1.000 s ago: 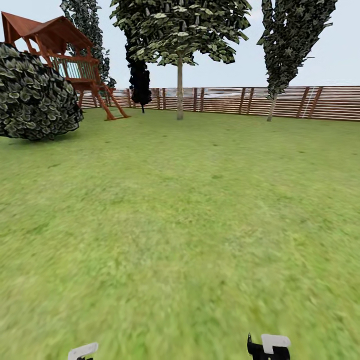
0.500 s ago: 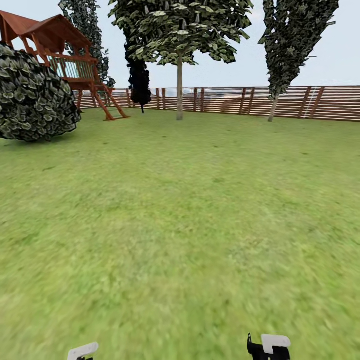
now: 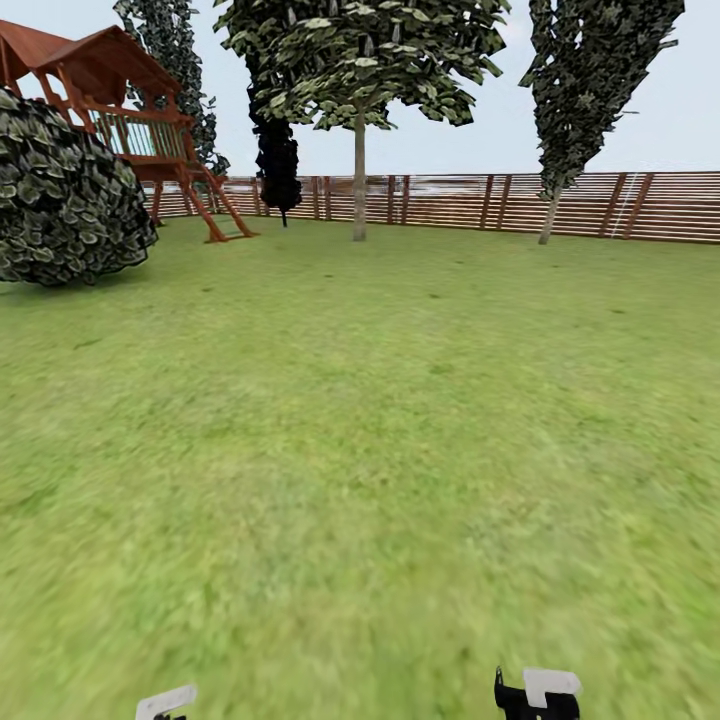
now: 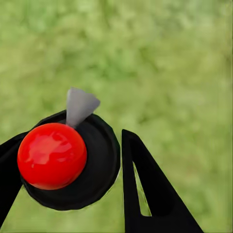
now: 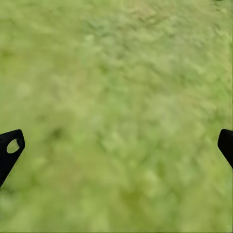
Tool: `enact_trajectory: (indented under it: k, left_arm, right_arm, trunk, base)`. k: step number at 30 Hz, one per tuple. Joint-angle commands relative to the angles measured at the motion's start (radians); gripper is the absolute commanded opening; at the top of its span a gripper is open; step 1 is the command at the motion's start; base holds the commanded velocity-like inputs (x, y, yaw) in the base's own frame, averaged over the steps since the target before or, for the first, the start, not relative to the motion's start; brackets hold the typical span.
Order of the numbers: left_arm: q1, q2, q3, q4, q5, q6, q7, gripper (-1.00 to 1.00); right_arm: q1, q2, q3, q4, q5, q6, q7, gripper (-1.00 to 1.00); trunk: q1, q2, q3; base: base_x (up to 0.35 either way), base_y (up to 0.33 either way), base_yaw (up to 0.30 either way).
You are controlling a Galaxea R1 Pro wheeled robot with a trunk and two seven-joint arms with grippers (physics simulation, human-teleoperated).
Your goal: In the garden, pick up the pesticide atomizer on the floor and spray pesticide onto both trees until each tree trunk is fully covered.
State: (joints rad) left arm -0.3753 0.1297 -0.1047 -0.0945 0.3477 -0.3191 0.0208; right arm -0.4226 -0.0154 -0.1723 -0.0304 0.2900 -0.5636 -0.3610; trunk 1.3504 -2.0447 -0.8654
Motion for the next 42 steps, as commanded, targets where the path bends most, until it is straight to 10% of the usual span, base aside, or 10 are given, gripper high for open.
enact_trajectory:
  k: [1,42]
  left_arm:
    - [-0.001,0.000,-0.008,0.001,0.007,-0.003,0.003,-1.00]
    - [-0.001,0.001,-0.007,-0.001,0.007,-0.003,0.004,-1.00]
  right_arm:
    - [-0.001,0.000,-0.007,0.001,0.011,-0.002,-0.004,1.00]
    - [-0.001,0.000,-0.007,-0.002,0.007,-0.004,-0.007,1.00]
  trunk:
    - [0.000,0.000,-0.001]
    - [0.000,0.000,-0.002]
  base:
    - [0.337,0.000,0.000]
    - [0.337,0.000,-0.026]
